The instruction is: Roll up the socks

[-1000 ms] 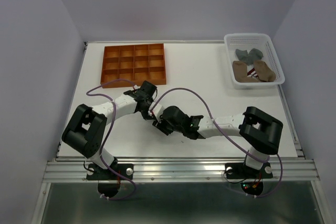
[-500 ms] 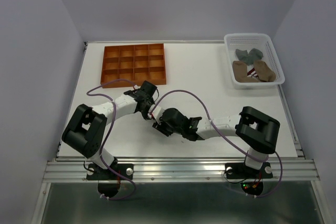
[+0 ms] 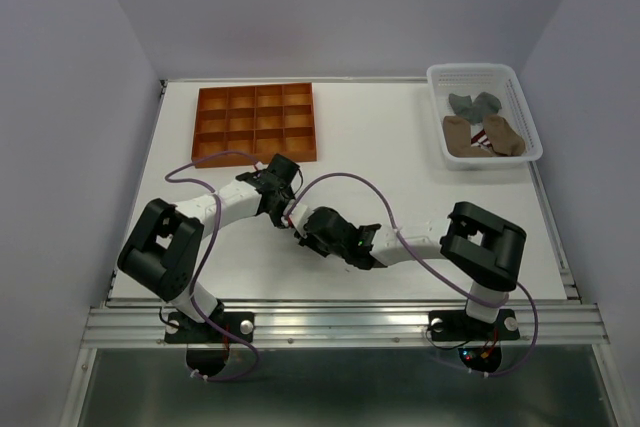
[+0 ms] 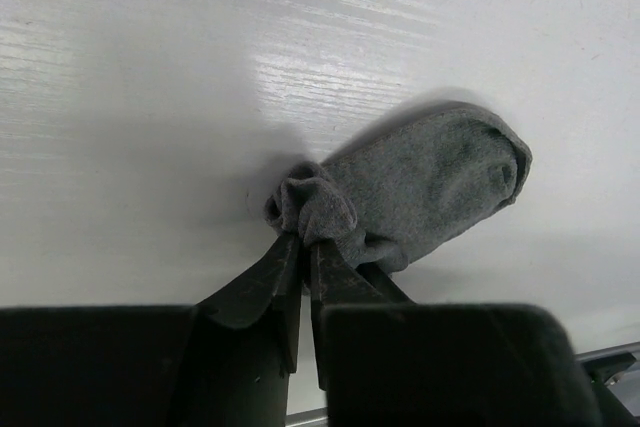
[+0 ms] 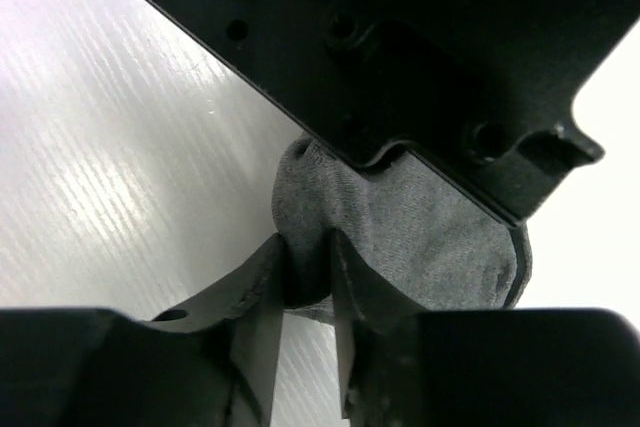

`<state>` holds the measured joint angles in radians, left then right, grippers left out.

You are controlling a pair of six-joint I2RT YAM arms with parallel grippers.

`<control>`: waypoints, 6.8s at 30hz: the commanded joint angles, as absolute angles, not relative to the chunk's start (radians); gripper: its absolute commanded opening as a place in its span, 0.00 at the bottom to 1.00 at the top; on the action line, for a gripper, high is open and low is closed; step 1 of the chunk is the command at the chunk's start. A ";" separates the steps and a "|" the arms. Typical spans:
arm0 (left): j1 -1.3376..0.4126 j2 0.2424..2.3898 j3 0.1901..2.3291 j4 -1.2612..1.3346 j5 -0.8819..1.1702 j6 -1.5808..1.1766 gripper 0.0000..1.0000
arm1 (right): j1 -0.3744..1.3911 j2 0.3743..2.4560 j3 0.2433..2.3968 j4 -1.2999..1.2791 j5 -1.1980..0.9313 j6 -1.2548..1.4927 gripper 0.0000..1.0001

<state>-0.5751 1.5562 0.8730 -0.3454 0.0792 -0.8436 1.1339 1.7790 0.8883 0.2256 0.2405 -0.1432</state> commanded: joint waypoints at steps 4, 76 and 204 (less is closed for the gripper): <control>-0.580 1.500 0.919 -0.373 0.072 -0.831 0.29 | 1.141 1.799 0.911 0.250 0.322 -0.114 0.07; -0.630 1.545 0.831 -0.149 0.075 -0.834 0.51 | 0.638 1.902 0.649 0.798 -0.592 0.779 0.02; -0.440 1.229 0.770 -0.304 0.023 -0.756 0.50 | 0.854 1.985 1.335 -0.351 -0.443 0.379 0.01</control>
